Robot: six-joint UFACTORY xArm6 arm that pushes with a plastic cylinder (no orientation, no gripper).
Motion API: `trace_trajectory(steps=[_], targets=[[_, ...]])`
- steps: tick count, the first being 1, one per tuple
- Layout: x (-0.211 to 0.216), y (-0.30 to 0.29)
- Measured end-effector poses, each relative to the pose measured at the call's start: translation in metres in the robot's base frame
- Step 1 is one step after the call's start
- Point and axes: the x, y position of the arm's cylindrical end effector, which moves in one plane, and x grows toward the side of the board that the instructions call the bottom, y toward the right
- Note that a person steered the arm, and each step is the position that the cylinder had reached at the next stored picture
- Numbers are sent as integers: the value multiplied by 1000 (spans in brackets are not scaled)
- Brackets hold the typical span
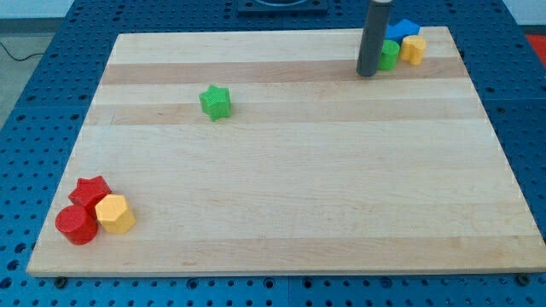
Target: Move green circle into blue triangle
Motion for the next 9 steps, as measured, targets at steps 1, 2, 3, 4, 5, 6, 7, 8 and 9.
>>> trace_trajectory(steps=[1, 2, 3, 4, 5, 6, 7, 8, 9], targets=[[0, 9], [-10, 9], [-18, 9], [-14, 10], [3, 21], [7, 30], [-2, 30], [-9, 30], [-7, 30]])
